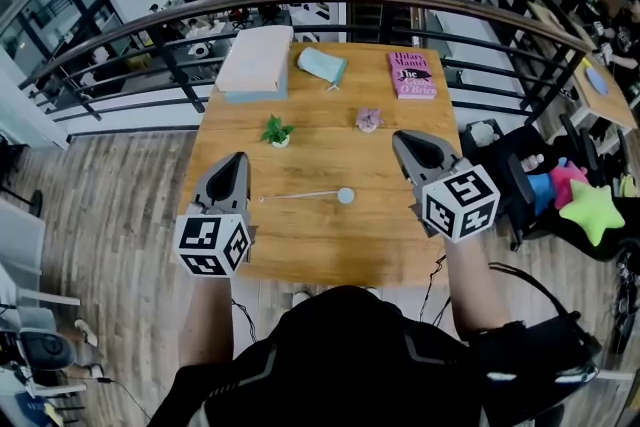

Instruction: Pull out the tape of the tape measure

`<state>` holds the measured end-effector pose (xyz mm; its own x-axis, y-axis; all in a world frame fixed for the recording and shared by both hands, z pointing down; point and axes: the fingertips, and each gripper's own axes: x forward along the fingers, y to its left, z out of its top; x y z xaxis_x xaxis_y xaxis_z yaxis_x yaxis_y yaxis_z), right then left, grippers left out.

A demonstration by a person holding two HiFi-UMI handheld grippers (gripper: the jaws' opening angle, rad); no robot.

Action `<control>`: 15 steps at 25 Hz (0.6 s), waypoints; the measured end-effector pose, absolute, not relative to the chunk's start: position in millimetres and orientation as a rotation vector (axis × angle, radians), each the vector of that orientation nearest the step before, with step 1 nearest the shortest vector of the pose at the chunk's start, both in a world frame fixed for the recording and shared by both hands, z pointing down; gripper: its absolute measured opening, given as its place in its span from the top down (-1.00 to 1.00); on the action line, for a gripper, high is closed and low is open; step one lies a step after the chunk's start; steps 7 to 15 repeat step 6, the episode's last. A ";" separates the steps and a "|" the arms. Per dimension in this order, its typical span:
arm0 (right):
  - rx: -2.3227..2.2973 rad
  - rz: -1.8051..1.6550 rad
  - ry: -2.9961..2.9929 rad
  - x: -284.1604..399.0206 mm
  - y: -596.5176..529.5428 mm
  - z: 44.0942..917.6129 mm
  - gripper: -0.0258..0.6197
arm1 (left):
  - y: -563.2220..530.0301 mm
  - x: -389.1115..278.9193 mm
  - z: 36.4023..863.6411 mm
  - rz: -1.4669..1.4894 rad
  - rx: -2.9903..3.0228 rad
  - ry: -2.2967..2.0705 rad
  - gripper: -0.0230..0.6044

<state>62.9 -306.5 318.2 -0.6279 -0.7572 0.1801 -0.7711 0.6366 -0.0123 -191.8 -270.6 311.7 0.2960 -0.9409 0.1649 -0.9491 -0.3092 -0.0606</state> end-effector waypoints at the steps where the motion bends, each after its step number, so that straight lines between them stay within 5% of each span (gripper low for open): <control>1: 1.269 0.131 -2.695 62.6 -306.7 318.3 0.90 | -271.0 -192.8 311.3 0.256 2.486 -1.821 0.83; 15: 1.277 0.141 -2.699 60.8 -306.8 320.4 0.90 | -271.0 -195.5 312.4 0.265 2.483 -1.835 0.83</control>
